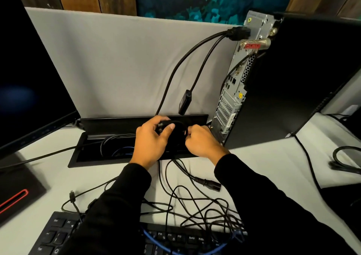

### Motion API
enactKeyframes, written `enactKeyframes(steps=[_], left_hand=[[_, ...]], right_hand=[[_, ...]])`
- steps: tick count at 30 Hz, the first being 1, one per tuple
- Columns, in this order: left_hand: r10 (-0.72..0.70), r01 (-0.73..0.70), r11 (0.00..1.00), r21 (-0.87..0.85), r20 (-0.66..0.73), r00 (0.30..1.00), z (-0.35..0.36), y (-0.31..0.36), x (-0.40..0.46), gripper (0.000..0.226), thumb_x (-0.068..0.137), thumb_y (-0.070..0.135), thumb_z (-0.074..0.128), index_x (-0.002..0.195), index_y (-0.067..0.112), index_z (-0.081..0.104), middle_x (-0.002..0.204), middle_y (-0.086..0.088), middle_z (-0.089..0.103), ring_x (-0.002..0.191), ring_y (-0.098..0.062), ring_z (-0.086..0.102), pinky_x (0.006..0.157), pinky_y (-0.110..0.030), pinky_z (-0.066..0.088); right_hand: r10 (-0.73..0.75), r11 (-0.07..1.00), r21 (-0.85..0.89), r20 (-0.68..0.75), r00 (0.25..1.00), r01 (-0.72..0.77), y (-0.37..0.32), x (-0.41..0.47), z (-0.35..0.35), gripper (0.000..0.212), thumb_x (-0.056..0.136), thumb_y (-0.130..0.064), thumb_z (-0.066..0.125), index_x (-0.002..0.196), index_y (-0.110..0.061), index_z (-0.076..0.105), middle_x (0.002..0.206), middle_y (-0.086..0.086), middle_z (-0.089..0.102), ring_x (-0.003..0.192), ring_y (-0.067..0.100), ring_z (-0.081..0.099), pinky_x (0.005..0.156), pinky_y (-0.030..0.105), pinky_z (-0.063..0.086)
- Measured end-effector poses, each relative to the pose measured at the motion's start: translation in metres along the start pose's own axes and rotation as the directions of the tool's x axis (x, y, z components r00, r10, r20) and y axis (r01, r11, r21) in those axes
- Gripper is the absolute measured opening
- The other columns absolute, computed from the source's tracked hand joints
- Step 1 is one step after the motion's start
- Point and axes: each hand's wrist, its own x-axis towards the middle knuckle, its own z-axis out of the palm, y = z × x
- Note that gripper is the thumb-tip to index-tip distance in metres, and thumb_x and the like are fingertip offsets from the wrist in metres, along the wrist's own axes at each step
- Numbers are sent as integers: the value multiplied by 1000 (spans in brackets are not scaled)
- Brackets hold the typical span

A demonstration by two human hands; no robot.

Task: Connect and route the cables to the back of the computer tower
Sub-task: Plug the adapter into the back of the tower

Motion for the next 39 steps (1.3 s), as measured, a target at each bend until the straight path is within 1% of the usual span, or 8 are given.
enactKeyframes(steps=[9, 13, 18, 23, 28, 33, 37, 39], left_hand=[[27, -25, 1000, -14, 156, 987, -4, -4, 0, 14, 96, 20, 70, 110, 24, 71, 100, 11, 74, 97, -6, 70, 87, -22, 54], [-60, 75, 993, -86, 169, 984, -5, -4, 0, 33, 95, 19, 71, 125, 25, 59, 98, 9, 70, 88, -1, 67, 80, -18, 54], [-21, 11, 978, 208, 46, 999, -7, -7, 2, 21, 102, 29, 60, 112, 14, 71, 86, 10, 69, 74, 11, 59, 70, 1, 39], [-16, -24, 951, 307, 127, 992, 3, -13, 2, 28, 105, 17, 49, 122, 21, 70, 96, -2, 65, 85, -8, 59, 78, -5, 39], [-72, -126, 802, 584, 303, 950, 15, -18, 3, 65, 86, 37, 22, 135, 26, 64, 123, -10, 63, 107, -36, 61, 98, -46, 49], [-113, -218, 640, 737, 371, 922, 16, 1, -4, 55, 96, 25, 43, 150, 33, 43, 114, -9, 69, 109, -37, 55, 91, -47, 48], [-222, -224, 494, 840, 371, 902, 22, 8, 1, 36, 94, 22, 49, 124, 18, 67, 120, -10, 62, 111, -39, 50, 92, -44, 45], [-261, -166, 607, 777, 393, 882, 22, 1, 1, 35, 92, 25, 48, 117, 12, 69, 119, -14, 59, 109, -42, 55, 93, -45, 47]], right_hand=[[-417, 868, 145, -306, 856, 475, -2, -10, 0, 25, 95, -15, 68, 120, -18, 73, 102, -8, 64, 80, -7, 59, 75, 10, 46], [-275, 913, 164, -426, 862, 373, 15, -6, -6, 13, 101, -18, 60, 96, -17, 73, 77, -8, 70, 70, 8, 63, 69, 24, 46], [-185, 942, 189, -395, 900, 277, 19, -16, -2, 18, 107, -20, 46, 95, -15, 58, 79, -2, 68, 75, 16, 62, 65, 32, 47], [-188, 950, 152, -422, 887, 274, 16, -28, 1, 13, 107, -20, 42, 110, -16, 54, 78, 7, 65, 74, 28, 62, 65, 42, 52], [-191, 959, 98, -465, 864, 265, 20, -34, -1, 15, 105, -17, 44, 113, -12, 56, 86, 11, 69, 84, 35, 63, 71, 46, 54], [-174, 928, 209, -485, 857, 307, 19, -37, -4, 9, 103, -14, 49, 106, -13, 57, 88, 7, 70, 87, 29, 65, 75, 45, 52], [-184, 921, 247, -403, 897, 300, 15, -40, -1, 6, 96, -15, 59, 91, -17, 58, 73, -1, 65, 65, 19, 62, 62, 44, 53], [-142, 914, 312, -354, 924, 260, 10, -41, 6, 6, 89, -20, 62, 85, -22, 57, 68, -1, 63, 61, 19, 65, 60, 46, 56]])
